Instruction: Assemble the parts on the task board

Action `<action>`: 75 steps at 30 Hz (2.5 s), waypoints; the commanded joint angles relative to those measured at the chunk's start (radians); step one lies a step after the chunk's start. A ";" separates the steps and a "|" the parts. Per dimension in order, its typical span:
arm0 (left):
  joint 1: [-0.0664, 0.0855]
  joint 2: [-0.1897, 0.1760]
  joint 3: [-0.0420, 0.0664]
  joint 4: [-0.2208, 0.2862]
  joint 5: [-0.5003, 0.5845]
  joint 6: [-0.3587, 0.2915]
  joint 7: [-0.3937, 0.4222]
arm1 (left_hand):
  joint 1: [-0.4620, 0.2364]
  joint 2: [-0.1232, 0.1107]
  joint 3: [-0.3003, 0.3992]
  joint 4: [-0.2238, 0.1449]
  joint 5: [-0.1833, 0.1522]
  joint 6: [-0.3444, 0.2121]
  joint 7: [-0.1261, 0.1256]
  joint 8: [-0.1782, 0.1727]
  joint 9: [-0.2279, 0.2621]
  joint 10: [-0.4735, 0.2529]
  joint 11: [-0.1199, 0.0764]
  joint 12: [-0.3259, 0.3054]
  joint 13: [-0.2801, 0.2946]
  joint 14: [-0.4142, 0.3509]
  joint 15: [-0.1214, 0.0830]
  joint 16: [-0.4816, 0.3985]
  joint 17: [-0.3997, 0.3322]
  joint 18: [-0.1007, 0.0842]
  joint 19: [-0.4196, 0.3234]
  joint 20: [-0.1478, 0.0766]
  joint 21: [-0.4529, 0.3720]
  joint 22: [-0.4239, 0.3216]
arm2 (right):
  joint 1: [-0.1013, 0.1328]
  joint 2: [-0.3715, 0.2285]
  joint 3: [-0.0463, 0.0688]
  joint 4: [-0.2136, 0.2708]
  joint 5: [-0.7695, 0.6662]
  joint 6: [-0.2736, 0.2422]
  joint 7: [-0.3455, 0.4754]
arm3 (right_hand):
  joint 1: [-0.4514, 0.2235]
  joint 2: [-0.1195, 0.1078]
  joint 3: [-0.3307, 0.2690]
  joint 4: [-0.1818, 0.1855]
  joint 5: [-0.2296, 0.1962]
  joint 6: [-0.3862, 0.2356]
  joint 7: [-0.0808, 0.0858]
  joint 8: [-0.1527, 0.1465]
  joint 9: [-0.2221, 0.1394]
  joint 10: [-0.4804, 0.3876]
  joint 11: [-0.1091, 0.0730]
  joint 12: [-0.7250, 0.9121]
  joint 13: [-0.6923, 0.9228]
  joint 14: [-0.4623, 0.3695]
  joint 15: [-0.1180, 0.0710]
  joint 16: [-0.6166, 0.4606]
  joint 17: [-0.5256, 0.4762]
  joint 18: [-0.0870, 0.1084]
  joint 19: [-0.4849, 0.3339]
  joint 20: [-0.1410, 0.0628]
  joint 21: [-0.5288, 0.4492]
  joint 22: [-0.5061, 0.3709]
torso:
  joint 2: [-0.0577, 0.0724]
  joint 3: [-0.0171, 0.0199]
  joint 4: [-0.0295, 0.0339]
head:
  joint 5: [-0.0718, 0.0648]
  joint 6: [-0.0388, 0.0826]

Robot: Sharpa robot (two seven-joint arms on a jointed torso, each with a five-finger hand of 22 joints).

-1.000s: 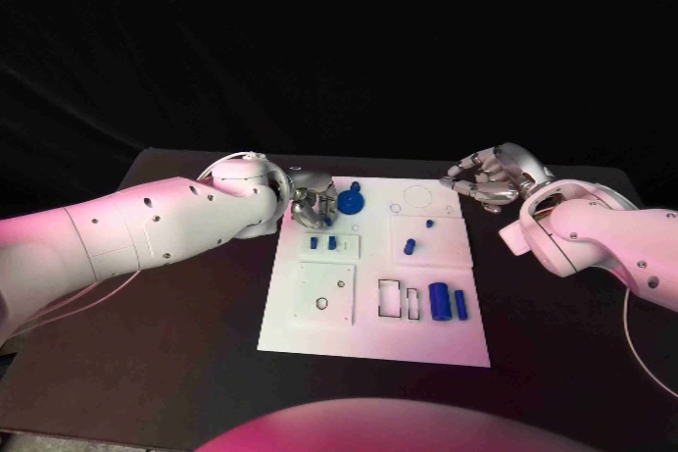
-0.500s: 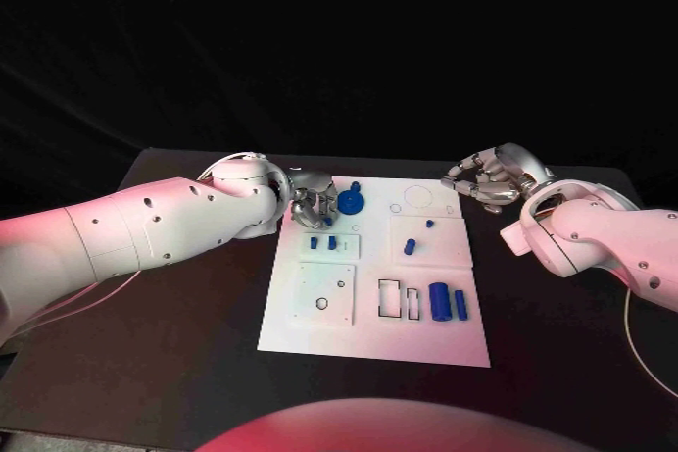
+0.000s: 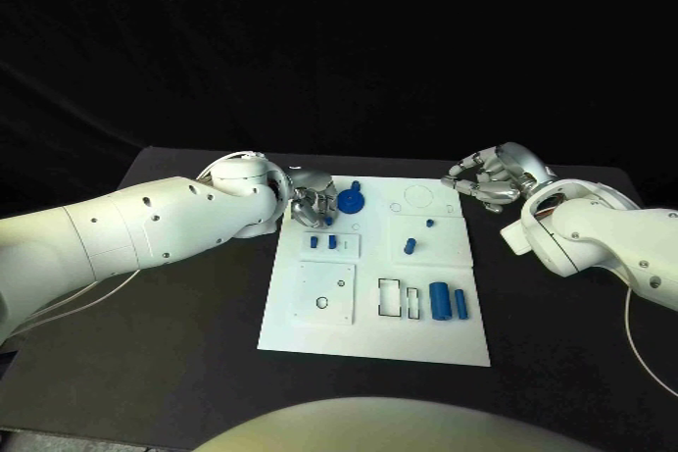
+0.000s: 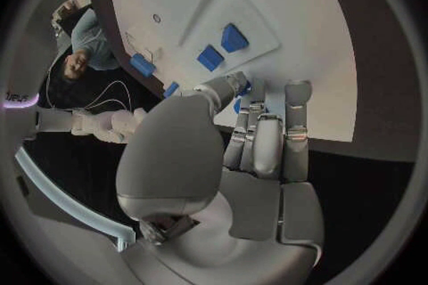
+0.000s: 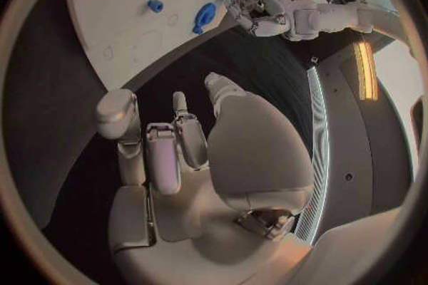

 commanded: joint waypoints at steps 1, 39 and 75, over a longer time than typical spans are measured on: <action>0.000 0.000 0.000 0.004 0.005 -0.006 -0.007 | -0.016 -0.005 -0.009 0.001 0.004 0.006 -0.002 -0.004 0.001 -0.002 0.007 -0.008 0.002 -0.003 0.004 -0.006 -0.006 -0.012 -0.007 0.002 -0.004 0.062 | -0.001 0.000 0.000 0.000 -0.006 0.005 0.005 | -0.001 -0.001 0.005 0.001 0.005 0.002 -0.004 0.003 0.001 -0.003 -0.002 -0.002 0.036 0.061 -0.004 -0.004 0.090 0.007 -0.003 -0.001 0.000 0.000 | -0.001 0.0001 0.0001 | 0.000 -0.002; 0.000 -0.009 0.000 0.016 0.006 -0.007 -0.023 | -0.024 -0.003 -0.014 0.004 0.006 0.021 -0.012 -0.002 0.006 -0.024 0.010 -0.020 0.007 -0.019 0.007 -0.017 -0.038 -0.010 -0.017 0.005 -0.021 0.058 | -0.001 0.002 0.000 -0.003 -0.007 0.007 0.003 | -0.002 -0.002 0.006 0.001 0.005 0.000 -0.004 0.004 0.002 -0.003 -0.002 -0.002 0.035 0.062 -0.005 -0.004 0.090 0.007 -0.002 -0.002 -0.002 -0.001 | 0.000 0.0003 0.0000 | 0.005 0.000; -0.002 -0.021 0.000 0.016 0.010 -0.034 -0.044 | -0.032 -0.014 -0.026 0.003 0.012 -0.104 0.001 -0.067 -0.019 -0.032 0.014 -0.013 0.031 -0.021 0.009 -0.015 -0.040 -0.012 -0.011 0.008 -0.013 0.060 | -0.002 0.004 0.000 -0.006 -0.008 0.007 0.003 | -0.002 -0.002 0.006 0.001 0.005 0.000 -0.004 0.004 0.002 -0.003 -0.002 -0.002 0.035 0.062 -0.005 -0.004 0.090 0.007 -0.002 -0.002 -0.002 -0.001 | -0.001 0.0017 -0.0012 | 0.009 0.002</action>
